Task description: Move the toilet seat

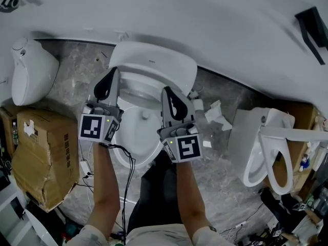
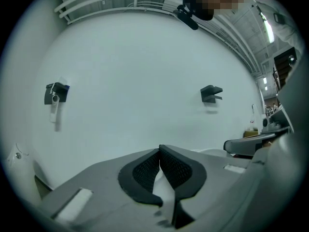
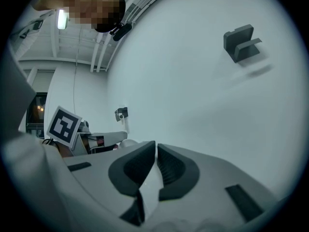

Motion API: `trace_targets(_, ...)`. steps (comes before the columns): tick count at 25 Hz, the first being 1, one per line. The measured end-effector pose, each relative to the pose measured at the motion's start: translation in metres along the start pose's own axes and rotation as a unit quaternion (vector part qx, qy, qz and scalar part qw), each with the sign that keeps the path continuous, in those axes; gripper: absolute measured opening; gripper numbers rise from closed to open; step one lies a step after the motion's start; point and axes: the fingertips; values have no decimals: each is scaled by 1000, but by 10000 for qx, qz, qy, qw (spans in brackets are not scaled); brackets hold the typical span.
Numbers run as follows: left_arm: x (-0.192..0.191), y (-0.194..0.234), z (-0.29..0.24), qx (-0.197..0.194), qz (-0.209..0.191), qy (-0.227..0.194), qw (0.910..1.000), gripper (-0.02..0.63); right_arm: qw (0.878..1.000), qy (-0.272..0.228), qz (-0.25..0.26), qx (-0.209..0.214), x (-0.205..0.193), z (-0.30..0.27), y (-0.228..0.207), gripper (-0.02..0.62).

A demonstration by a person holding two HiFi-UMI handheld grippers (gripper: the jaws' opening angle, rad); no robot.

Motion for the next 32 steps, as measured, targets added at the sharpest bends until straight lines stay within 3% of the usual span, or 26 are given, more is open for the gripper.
trace_targets(4, -5, 0, -7, 18, -43, 176, 9998, -2, 10000, 70, 61, -13, -2, -7, -7, -3)
trace_targets(11, 1, 7, -14, 121, 29, -57, 9999, -2, 9998, 113, 126, 59, -2, -10, -8, -2)
trace_targets(19, -3, 8, -1, 169, 75, 22, 9998, -2, 9986, 373, 355, 103, -1, -5, 1, -2)
trace_targets(32, 46, -25, 99, -256, 221, -590, 9977, -2, 9933, 9, 897, 735, 57, 41, 71, -5)
Point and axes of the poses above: the fingertips, and each gripper's own axes: z backward along the fingers, y to its left, x out of its top, and after that the axes turned 3 degrees about y, right-handed
